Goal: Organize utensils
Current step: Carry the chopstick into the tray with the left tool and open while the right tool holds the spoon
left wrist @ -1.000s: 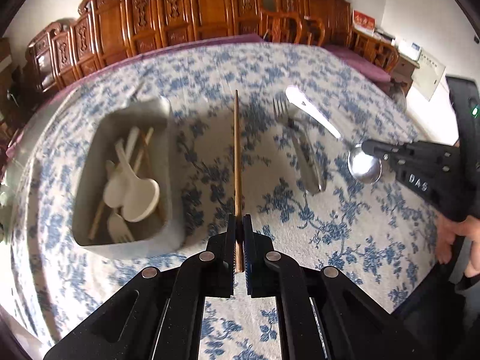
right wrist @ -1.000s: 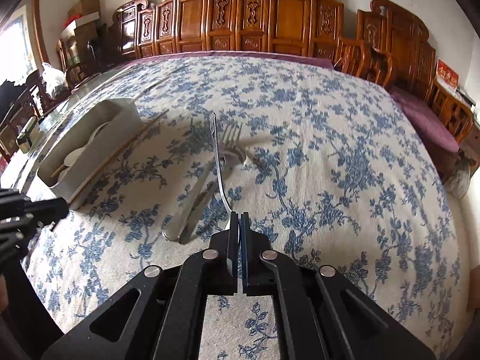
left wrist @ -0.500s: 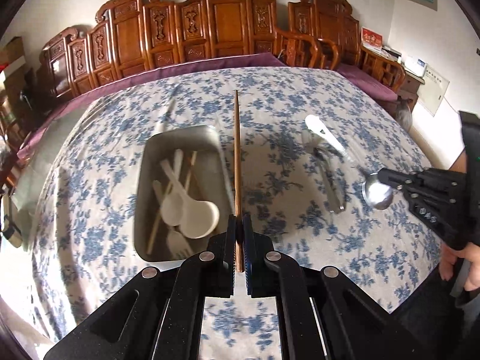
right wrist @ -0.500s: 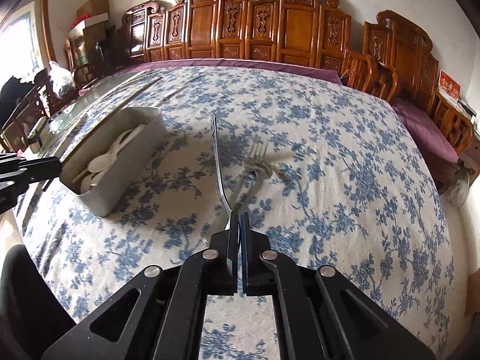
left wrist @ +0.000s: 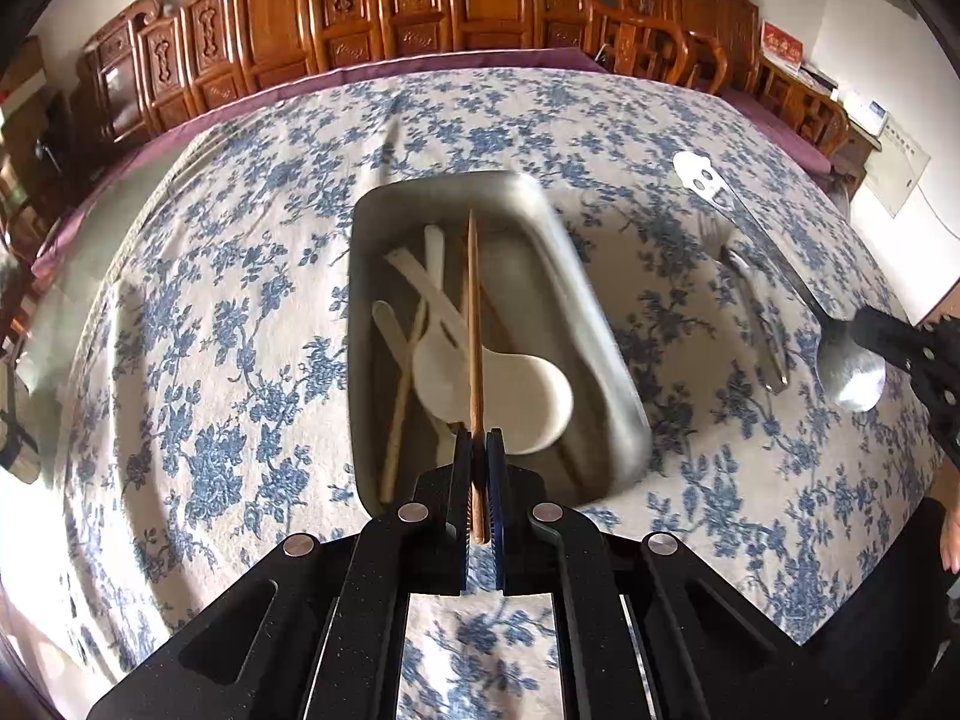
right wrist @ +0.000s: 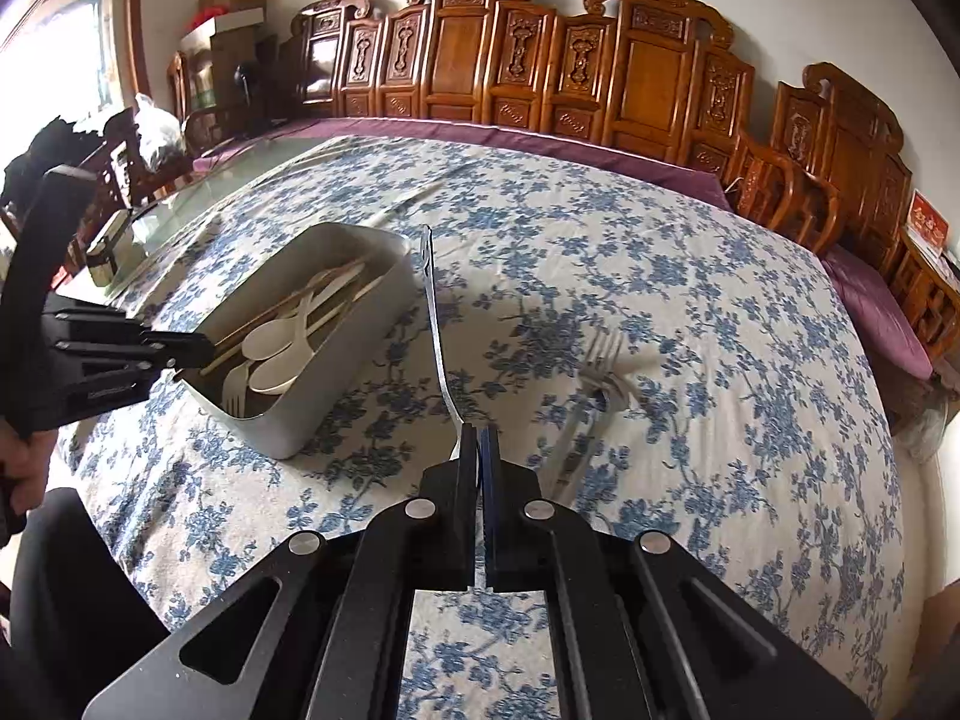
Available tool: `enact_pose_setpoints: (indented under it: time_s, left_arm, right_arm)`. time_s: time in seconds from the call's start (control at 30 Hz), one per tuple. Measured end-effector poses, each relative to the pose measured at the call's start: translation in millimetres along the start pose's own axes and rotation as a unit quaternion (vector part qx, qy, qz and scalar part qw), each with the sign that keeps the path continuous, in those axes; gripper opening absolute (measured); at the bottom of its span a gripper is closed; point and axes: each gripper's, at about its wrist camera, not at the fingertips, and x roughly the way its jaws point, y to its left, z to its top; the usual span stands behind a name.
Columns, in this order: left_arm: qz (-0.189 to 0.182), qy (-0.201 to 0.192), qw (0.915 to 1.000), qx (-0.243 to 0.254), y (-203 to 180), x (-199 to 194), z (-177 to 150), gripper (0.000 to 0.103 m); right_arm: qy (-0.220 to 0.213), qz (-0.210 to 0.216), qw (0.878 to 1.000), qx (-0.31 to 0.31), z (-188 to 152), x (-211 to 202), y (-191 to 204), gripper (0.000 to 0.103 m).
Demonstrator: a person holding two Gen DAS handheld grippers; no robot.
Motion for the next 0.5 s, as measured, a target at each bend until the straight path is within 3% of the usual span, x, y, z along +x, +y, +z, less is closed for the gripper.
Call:
enact_pose_setpoints:
  time_s: [0.37,0.5]
  left_arm:
    - [-0.011,-0.003,0.9997,-0.020,20.6,4.7,4.6,0.005]
    - [-0.011,-0.021,0.9993,-0.028,32.0,-12.7,0.5,0.023]
  right_arm:
    - [0.013,0.016,1.000,-0.011,13.4,14.0,33.3,0.002]
    - [0.014,0.029,0.999,-0.009,21.7,19.8,47.0,0.002]
